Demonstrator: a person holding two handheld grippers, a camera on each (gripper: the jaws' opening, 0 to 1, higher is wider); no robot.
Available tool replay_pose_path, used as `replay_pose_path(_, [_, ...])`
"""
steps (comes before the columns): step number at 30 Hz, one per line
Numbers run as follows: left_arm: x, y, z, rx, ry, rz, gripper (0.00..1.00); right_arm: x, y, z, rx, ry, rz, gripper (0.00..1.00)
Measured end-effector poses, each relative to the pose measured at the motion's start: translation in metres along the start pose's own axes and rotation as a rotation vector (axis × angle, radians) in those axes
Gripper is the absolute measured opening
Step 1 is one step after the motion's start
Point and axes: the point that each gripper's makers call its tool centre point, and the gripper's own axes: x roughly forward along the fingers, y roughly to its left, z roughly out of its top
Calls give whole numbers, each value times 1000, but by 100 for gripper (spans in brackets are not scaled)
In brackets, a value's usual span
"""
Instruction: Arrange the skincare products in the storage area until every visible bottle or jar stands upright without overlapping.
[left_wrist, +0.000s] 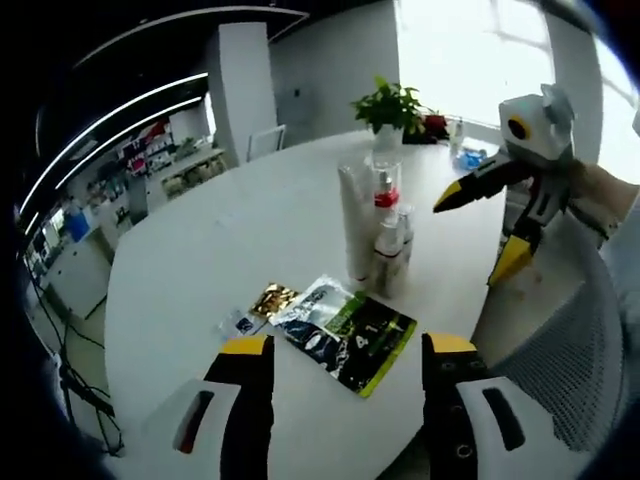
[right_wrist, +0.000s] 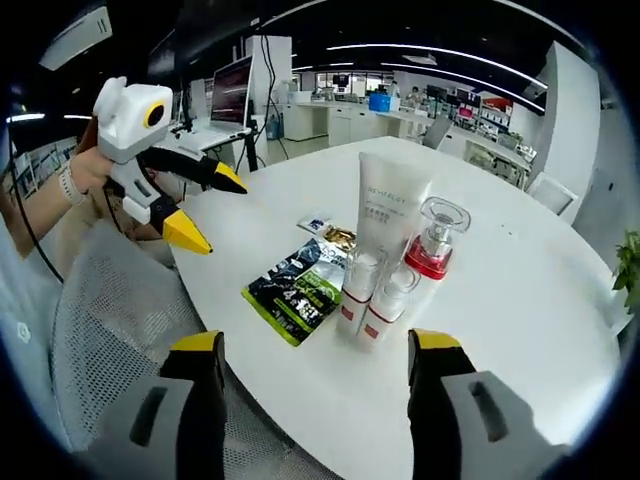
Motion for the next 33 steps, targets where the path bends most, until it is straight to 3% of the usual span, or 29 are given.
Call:
replay_pose_path(3, [-1,1,1,-5,-5,9,61,-1,-2,4,5,-7,-5,81])
replay_pose_path(8, [-5,4,5,-28,-27,23,72,-2,-3,11,2,-20,-7,86])
replay_pose_path(13, [-7,4,3,-28,-20,24,75,-2,-6,14,16,-27,-22,93])
replay_pose_path(16, [-6,6,3,-40,-26,39,84,-2,-6,15,13,-29,-21,94])
replay_pose_path(21, [-4,5,2,-44,-21,30,84,-1,-5,16,2,-23,-15,95])
replay_pose_path(26, [-2,9,3,-74,-32,37,96,0,-7,15,0,-18,-18,97])
replay_pose_path(33, [1,11,-1,-65,-11,25,97,2,-7,19,-10,-24,-11,99])
